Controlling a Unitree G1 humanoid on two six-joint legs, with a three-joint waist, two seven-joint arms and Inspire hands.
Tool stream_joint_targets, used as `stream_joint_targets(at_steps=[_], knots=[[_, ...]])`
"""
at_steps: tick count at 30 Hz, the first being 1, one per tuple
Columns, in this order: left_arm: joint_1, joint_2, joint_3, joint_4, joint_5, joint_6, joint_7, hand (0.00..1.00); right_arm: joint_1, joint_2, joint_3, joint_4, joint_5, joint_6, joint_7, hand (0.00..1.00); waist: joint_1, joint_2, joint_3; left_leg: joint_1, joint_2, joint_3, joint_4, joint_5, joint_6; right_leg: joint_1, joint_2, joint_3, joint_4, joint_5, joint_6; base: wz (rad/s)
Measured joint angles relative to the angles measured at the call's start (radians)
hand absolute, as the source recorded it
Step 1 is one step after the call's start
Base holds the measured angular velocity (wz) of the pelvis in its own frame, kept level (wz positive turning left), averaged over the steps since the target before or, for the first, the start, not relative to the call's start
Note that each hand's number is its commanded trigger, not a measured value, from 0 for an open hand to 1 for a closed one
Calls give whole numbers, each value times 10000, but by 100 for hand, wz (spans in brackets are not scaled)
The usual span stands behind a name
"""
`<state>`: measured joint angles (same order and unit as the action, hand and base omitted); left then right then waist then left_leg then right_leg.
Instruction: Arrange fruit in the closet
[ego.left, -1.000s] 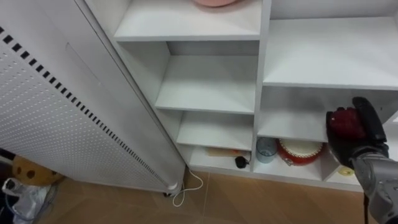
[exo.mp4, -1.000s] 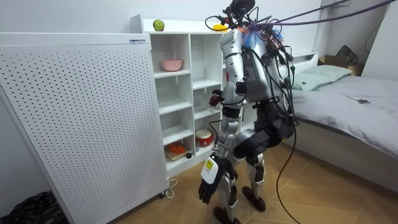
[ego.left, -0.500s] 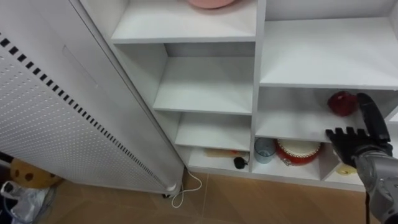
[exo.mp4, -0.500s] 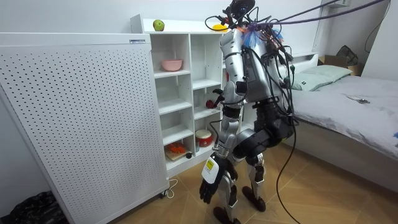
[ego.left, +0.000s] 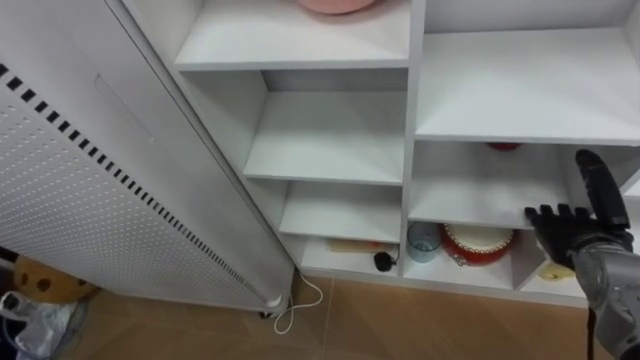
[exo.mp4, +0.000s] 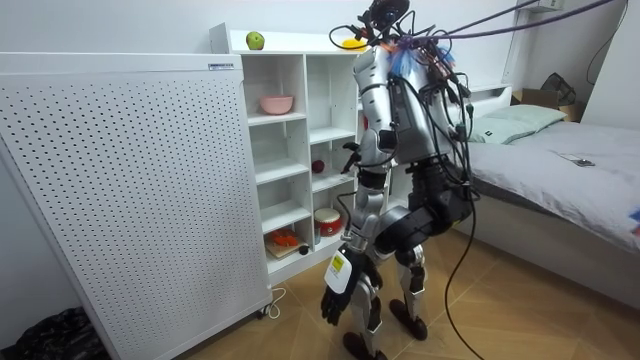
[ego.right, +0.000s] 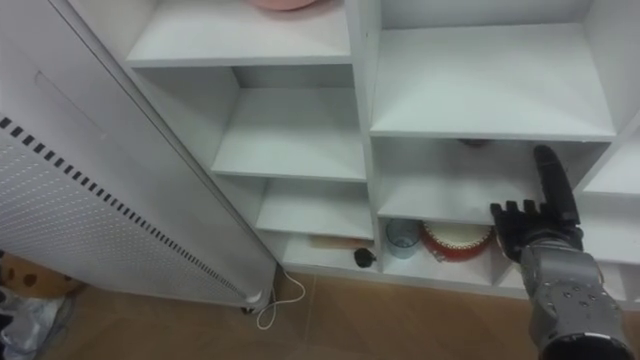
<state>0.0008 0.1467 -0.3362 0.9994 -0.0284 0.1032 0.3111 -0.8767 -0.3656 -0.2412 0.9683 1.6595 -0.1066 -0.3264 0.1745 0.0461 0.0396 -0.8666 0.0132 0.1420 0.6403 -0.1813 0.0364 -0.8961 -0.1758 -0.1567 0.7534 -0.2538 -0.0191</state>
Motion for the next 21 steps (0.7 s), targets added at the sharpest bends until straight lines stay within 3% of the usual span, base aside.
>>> stream_joint_targets(at_steps=[6, 12, 19, 21], knots=[[39, -3, 1, 26, 3, 5, -23, 0, 211, 2, 6, 25, 203, 184, 180, 0, 47, 22, 13, 425, 26, -2, -200, -22, -30, 436, 46, -23, -172, 0, -6, -1], [67, 107, 13, 30, 0, 77, -341, 0, 1226, 41, 70, 784, 254, 562, 1131, 0, 93, 91, 27, 1281, 119, -124, -569, -63, -105, 1453, 251, -168, -789, 25, 24, -1], [75, 212, 478, 892, 55, 99, -588, 0, 3278, 331, 128, 2963, 147, 1068, 2252, 0, -106, 28, 49, 3080, 101, -204, -1521, -83, -139, 3433, 388, -393, -1956, 122, 186, 1], [161, 223, 686, 1075, 371, 140, -597, 0, 3978, 687, 100, 3215, -186, 1092, 2331, 0, -276, -47, 34, 3587, 79, -194, -1822, -80, -143, 3929, 407, -411, -2246, 140, 219, 0]])
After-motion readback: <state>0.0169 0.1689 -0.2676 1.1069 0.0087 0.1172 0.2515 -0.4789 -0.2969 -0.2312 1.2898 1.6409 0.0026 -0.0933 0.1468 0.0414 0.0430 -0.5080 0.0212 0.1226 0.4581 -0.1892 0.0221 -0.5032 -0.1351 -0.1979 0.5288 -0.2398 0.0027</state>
